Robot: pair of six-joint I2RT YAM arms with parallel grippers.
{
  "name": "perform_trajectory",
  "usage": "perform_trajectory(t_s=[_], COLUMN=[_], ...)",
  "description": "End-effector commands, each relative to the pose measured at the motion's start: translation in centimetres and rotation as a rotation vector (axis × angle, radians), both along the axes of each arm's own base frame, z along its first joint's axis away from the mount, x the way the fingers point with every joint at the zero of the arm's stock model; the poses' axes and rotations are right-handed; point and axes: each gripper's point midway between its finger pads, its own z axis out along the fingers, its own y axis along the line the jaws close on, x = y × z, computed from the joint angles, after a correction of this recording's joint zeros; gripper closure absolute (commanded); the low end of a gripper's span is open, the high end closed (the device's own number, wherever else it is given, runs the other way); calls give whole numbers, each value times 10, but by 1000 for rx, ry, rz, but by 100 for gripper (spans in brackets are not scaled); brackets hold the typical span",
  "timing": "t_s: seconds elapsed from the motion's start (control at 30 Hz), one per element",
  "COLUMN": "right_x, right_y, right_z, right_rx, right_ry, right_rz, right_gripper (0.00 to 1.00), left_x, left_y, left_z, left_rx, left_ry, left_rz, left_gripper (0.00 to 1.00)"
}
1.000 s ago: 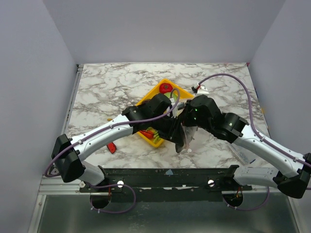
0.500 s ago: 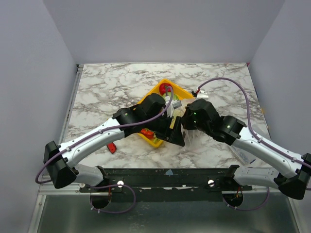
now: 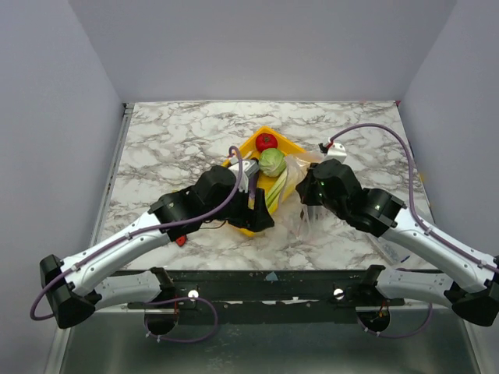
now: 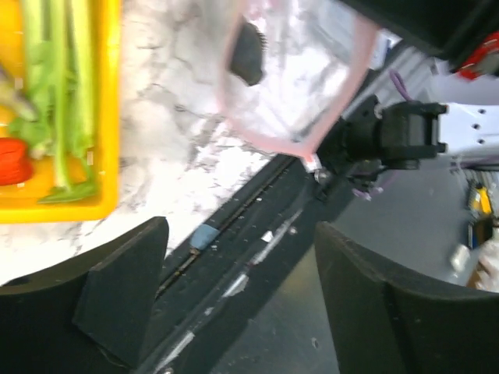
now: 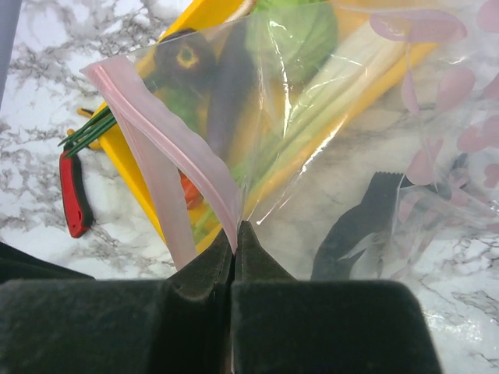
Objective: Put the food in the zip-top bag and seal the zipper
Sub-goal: Place the fake fish in the zipper food storage bag, then pick up the fake vegetable from the bin.
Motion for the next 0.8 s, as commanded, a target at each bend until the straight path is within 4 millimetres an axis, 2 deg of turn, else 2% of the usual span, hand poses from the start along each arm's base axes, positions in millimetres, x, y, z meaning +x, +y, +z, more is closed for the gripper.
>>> perform_trajectory(t_s=[0.0,0.1,0.17,0.3,0.37,0.53,0.63,0.77], right_x=[6,7,7,7,8,7,6,5], right_y=[-25,-40,-42,-41,-41,-39,-39,-40], right_z=[23,24,24,24,23,24,24,23], right_rx=[8,-16,-17,-22,-27,-17,-11,-15], right_ry=[-73,-85,-91,-95,-95,-101,-103,-104], right_rz=[-117,-182,-187,-181,-173,-162,-157,-151], right_gripper=[100,100,100,100,100,100,100,100], left_x=[40,57,69,93,108,148,165,178], left_y=[31,36,36,16,6,1,0,-4], left_z=[1,-8,-17,-28,-42,-98,-132,-157], left_rx=[-31,-87,-99,-56,9,266,383,440], left_ry=[-151,-158,-137,-165,-173,-163,-133,-101], left_rz=[218,249,265,218,193,184,185,192], left_gripper=[19,17,17,20,22,30,34,35])
